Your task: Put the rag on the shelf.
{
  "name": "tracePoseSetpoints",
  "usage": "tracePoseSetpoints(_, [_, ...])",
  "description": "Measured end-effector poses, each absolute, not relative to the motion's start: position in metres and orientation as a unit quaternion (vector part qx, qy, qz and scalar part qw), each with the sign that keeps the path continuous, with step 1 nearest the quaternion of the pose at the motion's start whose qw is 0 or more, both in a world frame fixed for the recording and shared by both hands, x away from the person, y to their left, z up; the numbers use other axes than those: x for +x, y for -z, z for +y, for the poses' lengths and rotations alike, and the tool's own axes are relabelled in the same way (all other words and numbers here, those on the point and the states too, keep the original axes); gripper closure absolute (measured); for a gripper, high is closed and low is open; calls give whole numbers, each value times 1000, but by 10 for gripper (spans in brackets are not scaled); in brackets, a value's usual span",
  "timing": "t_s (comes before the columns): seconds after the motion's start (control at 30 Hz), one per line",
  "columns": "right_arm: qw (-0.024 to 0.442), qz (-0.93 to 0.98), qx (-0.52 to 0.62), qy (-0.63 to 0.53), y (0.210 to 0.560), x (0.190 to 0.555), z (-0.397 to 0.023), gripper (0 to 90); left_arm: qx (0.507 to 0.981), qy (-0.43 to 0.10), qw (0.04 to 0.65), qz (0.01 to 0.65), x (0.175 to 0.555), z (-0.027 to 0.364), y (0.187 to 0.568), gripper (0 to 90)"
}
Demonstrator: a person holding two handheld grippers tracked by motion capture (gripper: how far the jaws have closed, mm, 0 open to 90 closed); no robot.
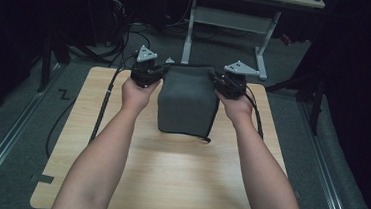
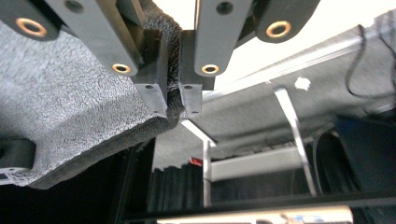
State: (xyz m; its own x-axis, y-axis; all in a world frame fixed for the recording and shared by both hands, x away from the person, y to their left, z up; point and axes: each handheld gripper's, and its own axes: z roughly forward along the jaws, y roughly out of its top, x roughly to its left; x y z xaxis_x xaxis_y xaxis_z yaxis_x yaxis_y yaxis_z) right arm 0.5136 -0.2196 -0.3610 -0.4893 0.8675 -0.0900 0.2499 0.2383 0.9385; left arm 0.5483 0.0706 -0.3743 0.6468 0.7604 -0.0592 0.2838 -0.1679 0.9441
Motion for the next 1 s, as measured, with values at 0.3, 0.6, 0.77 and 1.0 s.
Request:
tracePoseSetpoints(0.3, [309, 724, 401, -468, 382, 517, -223, 795, 745, -195, 521, 368, 547, 70, 393, 839])
tracePoseSetpoints(0.6, [297, 734, 404, -458, 397, 518, -222, 795, 749, -164, 514, 384, 545, 76, 415, 840])
tracePoseSetpoints(0.77, [293, 739, 406, -451, 403, 519, -223, 794, 756, -156, 507, 383, 544, 74, 420, 840])
tracePoseSetpoints(1.0, [261, 730, 428, -464, 415, 519, -228, 791, 753, -125, 510, 397, 545, 77, 439, 839])
